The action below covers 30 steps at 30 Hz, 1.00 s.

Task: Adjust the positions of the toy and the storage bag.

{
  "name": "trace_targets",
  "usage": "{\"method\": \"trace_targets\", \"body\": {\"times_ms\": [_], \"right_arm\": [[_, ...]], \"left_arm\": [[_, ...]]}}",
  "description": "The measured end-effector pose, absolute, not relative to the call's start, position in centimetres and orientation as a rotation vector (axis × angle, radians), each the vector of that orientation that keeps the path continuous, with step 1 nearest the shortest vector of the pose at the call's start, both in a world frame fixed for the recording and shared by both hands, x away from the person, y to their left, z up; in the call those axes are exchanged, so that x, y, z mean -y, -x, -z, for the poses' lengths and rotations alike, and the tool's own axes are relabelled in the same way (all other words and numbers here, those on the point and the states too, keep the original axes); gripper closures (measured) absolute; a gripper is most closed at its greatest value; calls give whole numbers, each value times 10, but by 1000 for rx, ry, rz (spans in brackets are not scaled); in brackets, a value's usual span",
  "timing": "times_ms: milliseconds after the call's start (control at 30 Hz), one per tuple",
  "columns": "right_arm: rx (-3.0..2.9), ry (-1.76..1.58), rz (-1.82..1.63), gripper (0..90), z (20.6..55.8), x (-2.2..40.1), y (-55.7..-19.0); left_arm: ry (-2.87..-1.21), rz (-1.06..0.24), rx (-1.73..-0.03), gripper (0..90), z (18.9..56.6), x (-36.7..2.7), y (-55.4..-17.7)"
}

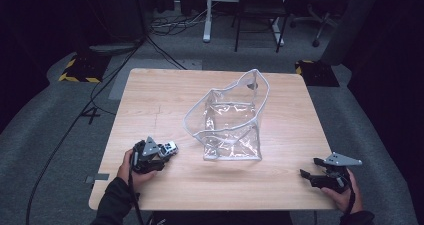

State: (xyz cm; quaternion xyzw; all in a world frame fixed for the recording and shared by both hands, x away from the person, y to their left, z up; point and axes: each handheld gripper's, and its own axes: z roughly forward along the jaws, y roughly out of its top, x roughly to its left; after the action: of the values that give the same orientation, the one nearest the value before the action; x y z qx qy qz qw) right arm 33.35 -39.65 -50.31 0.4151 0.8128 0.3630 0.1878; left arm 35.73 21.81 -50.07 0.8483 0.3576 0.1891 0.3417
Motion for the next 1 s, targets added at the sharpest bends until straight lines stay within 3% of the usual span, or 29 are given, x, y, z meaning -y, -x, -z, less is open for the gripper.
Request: {"method": "trace_targets", "body": {"times_ms": [233, 267, 433, 667, 767, 933, 1000], "right_arm": [[-2287, -1166, -1021, 204, 503, 397, -334], [-2287, -1167, -1021, 204, 503, 397, -333], [-2287, -1167, -1021, 204, 503, 397, -334], [-2287, -1171, -1028, 204, 503, 396, -333], [-2287, -1171, -1027, 204, 503, 396, -333], [-2292, -1161, -1026, 204, 503, 396, -333], [-2295, -1160, -1024, 204, 503, 396, -333]], "left_arm": [[-2221, -395, -891, 419, 501, -232, -356], [-2232, -353, -880, 303, 502, -234, -355], [-2244, -337, -890, 185, 502, -232, -356], [-2254, -310, -906, 99, 503, -227, -364], [-2256, -303, -898, 116, 503, -226, -369], [-2206, -343, -897, 360, 502, -229, -366], [-2205, -350, -897, 397, 502, -229, -366]]}}
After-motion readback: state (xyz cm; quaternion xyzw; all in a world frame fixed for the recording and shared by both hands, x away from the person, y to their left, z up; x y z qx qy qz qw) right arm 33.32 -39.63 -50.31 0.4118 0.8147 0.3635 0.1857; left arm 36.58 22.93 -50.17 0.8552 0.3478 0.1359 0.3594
